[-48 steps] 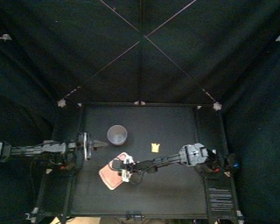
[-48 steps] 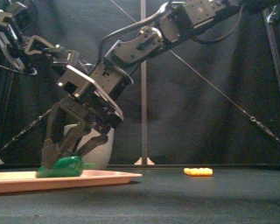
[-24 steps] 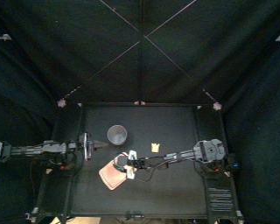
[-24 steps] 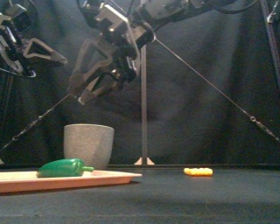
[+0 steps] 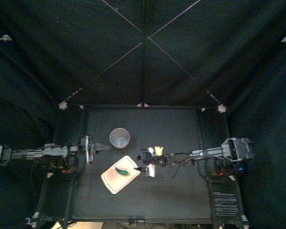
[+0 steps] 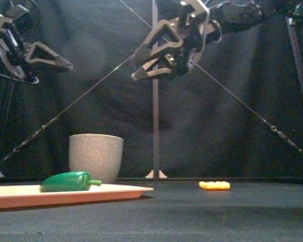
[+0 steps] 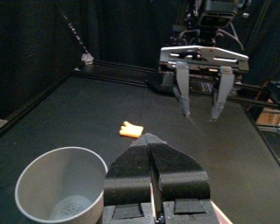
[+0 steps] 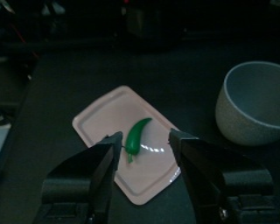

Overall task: Pick the green pepper then place it on the pink plate
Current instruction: Drop green pepper on the pink plate and return to neutral

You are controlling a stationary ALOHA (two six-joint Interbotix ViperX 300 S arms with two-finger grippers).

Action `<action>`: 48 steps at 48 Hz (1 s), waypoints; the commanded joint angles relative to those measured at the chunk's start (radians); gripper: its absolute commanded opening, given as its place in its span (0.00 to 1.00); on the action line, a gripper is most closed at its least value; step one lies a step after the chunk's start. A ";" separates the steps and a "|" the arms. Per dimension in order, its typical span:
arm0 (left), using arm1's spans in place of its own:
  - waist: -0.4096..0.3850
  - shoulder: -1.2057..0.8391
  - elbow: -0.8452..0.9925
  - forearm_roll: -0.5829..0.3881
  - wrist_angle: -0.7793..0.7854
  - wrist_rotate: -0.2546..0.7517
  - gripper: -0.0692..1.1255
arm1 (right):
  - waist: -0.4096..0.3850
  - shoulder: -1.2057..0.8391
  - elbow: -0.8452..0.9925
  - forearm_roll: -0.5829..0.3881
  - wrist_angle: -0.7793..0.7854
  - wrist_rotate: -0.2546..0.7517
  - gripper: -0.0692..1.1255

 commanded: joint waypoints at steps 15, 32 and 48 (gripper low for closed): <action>0.009 0.003 -0.014 0.003 -0.005 0.002 0.13 | -0.081 -0.224 0.236 -0.078 -0.322 -0.020 0.76; 0.009 0.005 -0.014 0.003 -0.005 0.002 0.13 | -0.101 -0.318 0.336 -0.106 -0.439 -0.020 0.76; 0.009 0.003 -0.014 0.003 -0.005 0.002 0.13 | -0.104 -0.318 0.347 -0.100 -0.443 -0.017 0.76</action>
